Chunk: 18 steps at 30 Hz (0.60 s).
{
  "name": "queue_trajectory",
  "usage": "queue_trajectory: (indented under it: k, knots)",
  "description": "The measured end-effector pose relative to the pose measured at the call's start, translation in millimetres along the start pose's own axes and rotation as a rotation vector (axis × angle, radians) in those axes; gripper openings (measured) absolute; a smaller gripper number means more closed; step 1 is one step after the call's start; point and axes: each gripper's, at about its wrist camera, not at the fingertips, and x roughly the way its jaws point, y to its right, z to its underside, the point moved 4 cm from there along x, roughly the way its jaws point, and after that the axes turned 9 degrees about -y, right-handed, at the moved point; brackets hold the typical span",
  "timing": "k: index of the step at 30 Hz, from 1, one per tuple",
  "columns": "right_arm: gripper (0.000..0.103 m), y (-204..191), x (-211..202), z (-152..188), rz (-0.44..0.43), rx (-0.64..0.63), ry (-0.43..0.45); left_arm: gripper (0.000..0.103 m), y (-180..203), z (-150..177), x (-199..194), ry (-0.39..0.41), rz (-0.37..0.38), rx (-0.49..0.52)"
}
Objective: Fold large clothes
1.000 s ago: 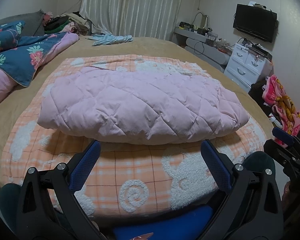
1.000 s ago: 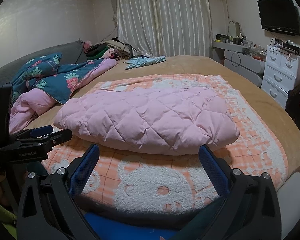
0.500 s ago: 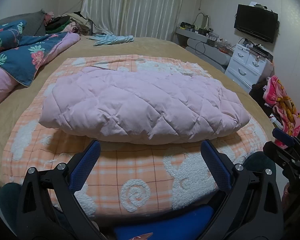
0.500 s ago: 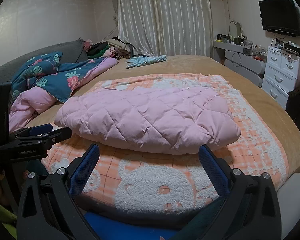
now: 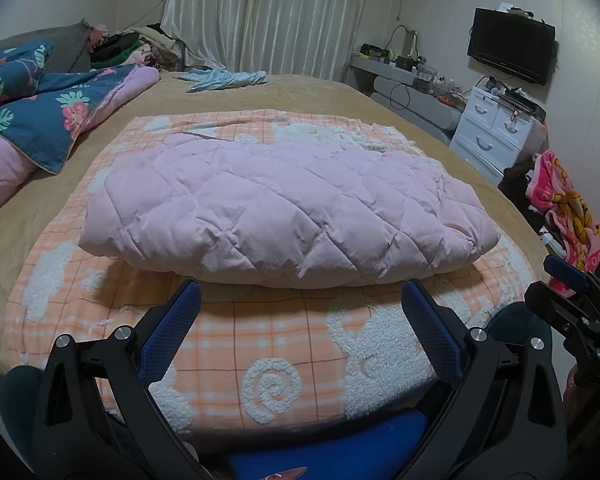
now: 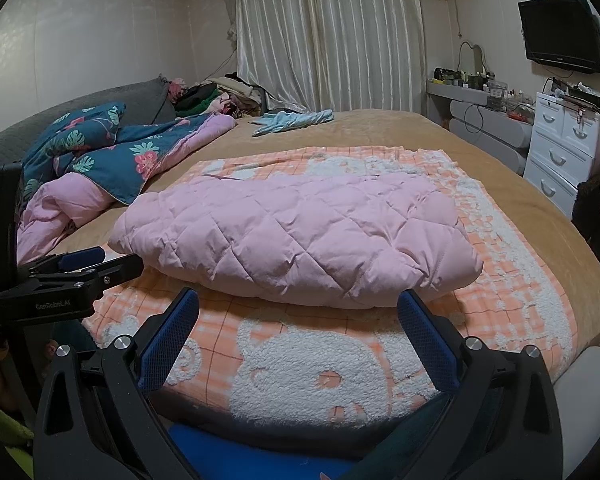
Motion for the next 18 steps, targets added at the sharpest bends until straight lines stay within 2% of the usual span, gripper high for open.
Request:
queue_trajectory:
  k: [18]
  knots:
    - [0.099, 0.6, -0.1, -1.6, 0.000, 0.000, -0.002, 0.094, -0.8, 0.9, -0.9, -0.004, 0.001, 0.002]
